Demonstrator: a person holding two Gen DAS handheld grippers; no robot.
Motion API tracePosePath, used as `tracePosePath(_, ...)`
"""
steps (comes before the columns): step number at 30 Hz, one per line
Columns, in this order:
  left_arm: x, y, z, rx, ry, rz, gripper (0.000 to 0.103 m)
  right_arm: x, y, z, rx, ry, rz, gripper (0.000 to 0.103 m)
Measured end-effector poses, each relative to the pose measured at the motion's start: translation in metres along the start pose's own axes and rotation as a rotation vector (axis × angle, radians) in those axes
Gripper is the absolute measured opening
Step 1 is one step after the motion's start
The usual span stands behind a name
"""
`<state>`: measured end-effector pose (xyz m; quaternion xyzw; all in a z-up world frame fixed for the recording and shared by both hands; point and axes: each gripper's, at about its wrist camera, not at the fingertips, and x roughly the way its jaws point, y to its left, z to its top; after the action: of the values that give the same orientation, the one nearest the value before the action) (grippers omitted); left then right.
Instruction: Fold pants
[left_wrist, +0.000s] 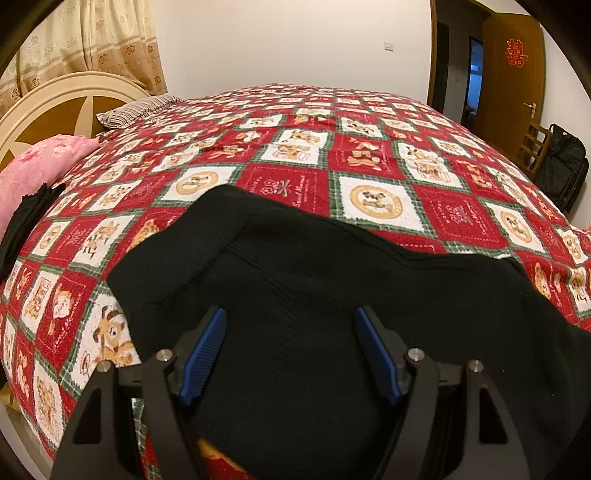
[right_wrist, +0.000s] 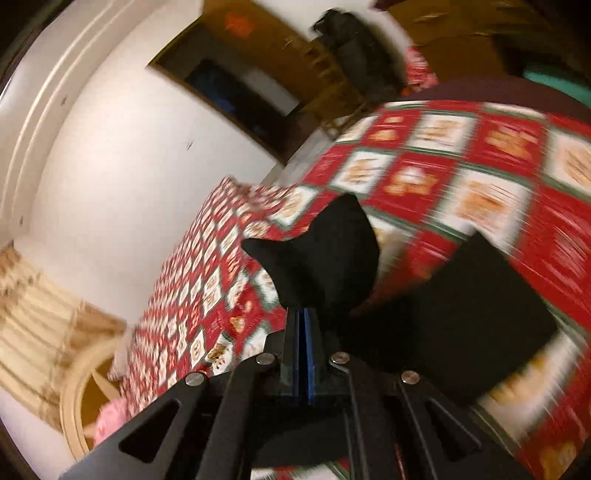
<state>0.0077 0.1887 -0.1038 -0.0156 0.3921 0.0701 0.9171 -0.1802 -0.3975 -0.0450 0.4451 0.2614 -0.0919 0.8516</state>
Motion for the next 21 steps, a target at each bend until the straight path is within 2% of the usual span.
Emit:
tracePosePath(4,0.000,0.001,0.000,-0.001,0.002,-0.001,0.075,-0.031,-0.048,-0.022,0.126,-0.002,-0.032,0.002)
tracePosePath(9,0.002,-0.001,0.001,-0.004,0.006,0.007,0.076,-0.036,-0.077,-0.039,0.173,0.027,-0.068,0.003)
tracePosePath(10,0.002,-0.001,0.001,-0.005,0.007,0.008,0.077,-0.039,-0.080,-0.040,0.169,0.028,-0.108,0.003)
tracePosePath(14,0.002,0.000,0.002,-0.001,0.008,0.002,0.078,-0.064,-0.093,-0.028,0.216,-0.052,-0.201,0.003)
tracePosePath(16,0.003,0.001,0.003,-0.002,0.010,-0.001,0.079,-0.085,-0.085,-0.018,0.162,-0.159,-0.241,0.004)
tracePosePath(17,0.004,0.001,0.004,-0.004,0.010,0.001,0.080,-0.090,-0.077,-0.011,0.102,-0.197,-0.258,0.009)
tracePosePath(18,0.004,0.000,0.004,-0.004,0.011,0.006,0.080,-0.092,-0.069,-0.003,0.038,-0.216,-0.277,0.020)
tracePosePath(19,0.004,-0.001,0.004,-0.003,0.012,0.011,0.080,-0.088,-0.060,0.006,-0.034,-0.213,-0.280,0.061)
tracePosePath(20,0.004,-0.002,0.004,0.000,0.013,0.016,0.081,-0.078,-0.054,0.018,-0.101,-0.191,-0.271,0.092)
tracePosePath(21,0.004,-0.002,0.004,0.001,0.015,0.019,0.081,-0.072,-0.052,0.026,-0.135,-0.180,-0.277,0.093)
